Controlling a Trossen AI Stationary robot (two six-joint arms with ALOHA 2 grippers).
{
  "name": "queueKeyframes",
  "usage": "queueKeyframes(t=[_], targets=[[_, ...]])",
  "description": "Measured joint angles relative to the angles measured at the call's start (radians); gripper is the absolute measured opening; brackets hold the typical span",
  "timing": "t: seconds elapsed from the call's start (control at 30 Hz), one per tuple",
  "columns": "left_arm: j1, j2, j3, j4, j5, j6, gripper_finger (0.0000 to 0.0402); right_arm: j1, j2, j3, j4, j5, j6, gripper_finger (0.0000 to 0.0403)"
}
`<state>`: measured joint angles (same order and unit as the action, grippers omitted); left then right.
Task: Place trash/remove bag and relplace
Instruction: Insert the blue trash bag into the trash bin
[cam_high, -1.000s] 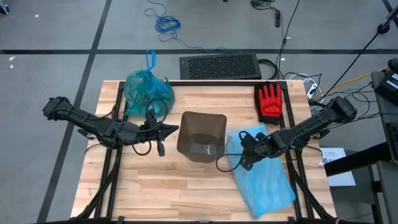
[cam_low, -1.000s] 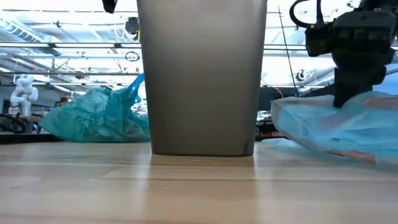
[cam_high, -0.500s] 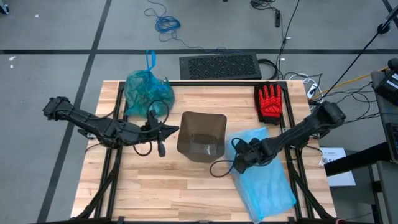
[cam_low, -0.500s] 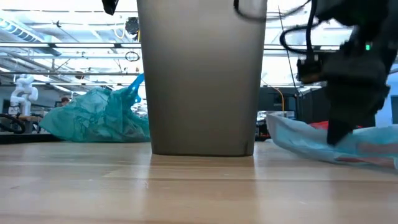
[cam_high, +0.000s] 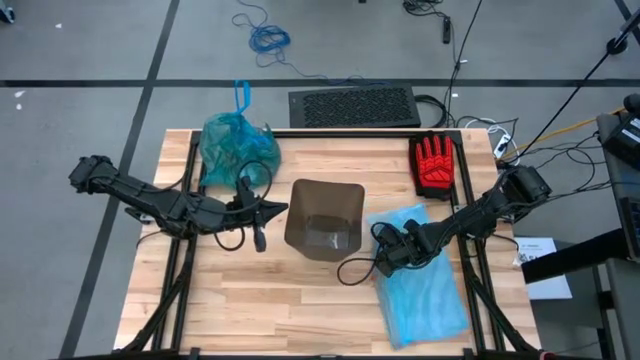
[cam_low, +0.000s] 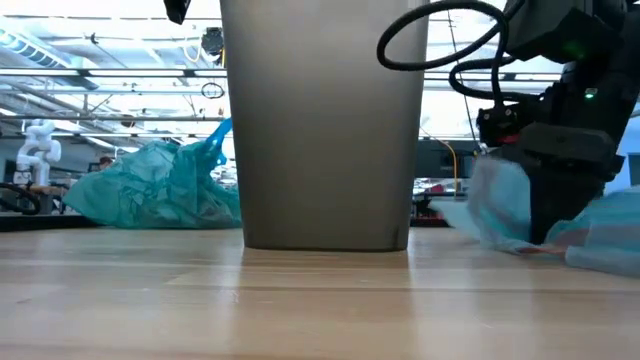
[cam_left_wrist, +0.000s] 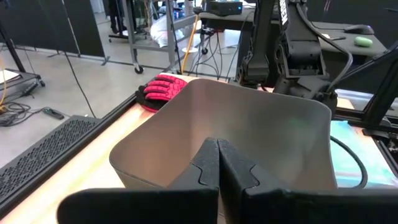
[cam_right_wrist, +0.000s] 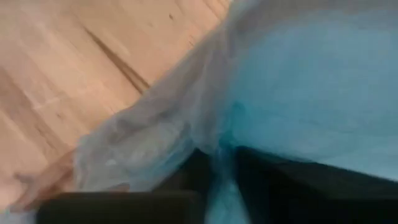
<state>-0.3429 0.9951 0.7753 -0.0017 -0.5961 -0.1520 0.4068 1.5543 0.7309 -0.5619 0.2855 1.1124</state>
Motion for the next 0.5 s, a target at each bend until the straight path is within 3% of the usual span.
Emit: queueKeyframes(t=[0.07, 0.27, 0.5], targets=[[0.0, 0.0, 0.0, 0.0, 0.0, 0.0, 0.0, 0.0, -0.031, -0.001, -0.009, 0.001, -0.026, 0.0017], [0.0, 0.0, 0.0, 0.002, 0.0, 0.001, 0.0, 0.0, -0.14, 0.037, -0.109, 0.011, -0.034, 0.0004], [0.0, 0.0, 0.0, 0.031, 0.0, 0.031, 0.0, 0.001, -0.278, 0.222, -0.311, 0.061, -0.11, 0.0001]])
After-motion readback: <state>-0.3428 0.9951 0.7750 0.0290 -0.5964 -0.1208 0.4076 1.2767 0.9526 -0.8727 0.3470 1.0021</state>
